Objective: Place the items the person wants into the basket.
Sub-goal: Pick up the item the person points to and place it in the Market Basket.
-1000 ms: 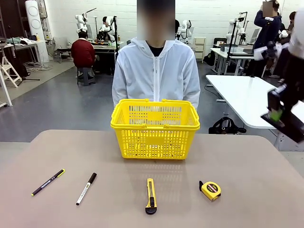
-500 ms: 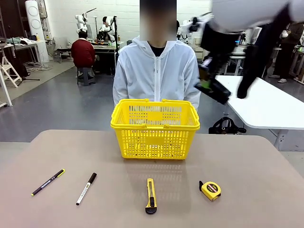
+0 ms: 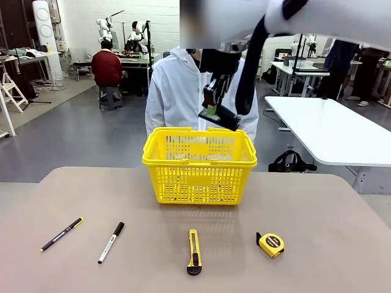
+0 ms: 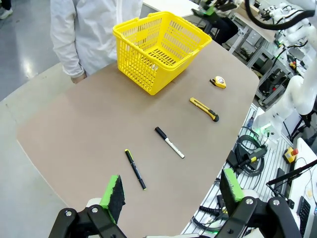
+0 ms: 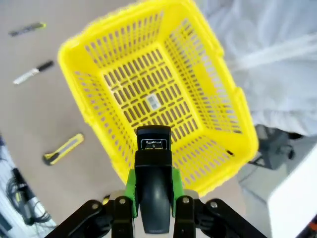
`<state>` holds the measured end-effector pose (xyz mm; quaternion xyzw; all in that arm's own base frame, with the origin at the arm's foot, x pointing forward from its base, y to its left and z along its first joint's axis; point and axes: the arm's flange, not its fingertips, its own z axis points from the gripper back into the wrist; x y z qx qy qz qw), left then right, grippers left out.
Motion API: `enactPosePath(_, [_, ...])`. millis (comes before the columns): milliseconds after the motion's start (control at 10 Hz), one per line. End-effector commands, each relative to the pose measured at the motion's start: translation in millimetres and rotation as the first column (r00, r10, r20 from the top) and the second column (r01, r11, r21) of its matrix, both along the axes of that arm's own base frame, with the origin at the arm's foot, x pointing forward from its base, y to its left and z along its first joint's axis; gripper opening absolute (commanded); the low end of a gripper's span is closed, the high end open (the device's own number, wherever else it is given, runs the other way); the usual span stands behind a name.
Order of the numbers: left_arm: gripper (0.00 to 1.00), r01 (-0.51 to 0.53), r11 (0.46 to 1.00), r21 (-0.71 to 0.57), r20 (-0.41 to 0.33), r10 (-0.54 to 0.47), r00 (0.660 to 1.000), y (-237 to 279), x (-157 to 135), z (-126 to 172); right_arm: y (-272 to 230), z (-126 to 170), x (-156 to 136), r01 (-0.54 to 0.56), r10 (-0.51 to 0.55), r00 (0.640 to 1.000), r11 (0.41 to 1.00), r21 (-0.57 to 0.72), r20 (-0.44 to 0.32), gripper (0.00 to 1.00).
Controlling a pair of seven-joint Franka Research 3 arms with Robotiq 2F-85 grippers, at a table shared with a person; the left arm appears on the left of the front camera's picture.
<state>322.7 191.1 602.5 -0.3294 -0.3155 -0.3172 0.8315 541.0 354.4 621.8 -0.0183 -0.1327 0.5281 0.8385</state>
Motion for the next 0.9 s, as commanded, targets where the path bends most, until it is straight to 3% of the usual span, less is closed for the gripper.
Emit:
enactPosePath(0, [1.0,0.018,1.0,-0.011,0.024,-0.018,1.0,2,0,1,17,0,43,-0.125,0.122,0.99,0.991,-0.041,-0.063,0.0])
enactPosePath(300, [1.0,0.018,1.0,-0.011,0.024,-0.018,1.0,2,0,1,31,-47,69,-0.225,0.222,0.962,0.974,-0.004,-0.157,0.0])
enactPosePath(600, [1.0,0.018,1.0,-0.011,0.024,-0.018,1.0,2,0,1,47,-107,69,-0.289,0.272,0.936,0.956,-0.045,-0.224,0.0])
enactPosePath(800, [1.0,0.018,1.0,-0.011,0.024,-0.018,1.0,2,0,1,59,-134,69,-0.327,0.301,0.927,0.941,-0.084,-0.225,0.0])
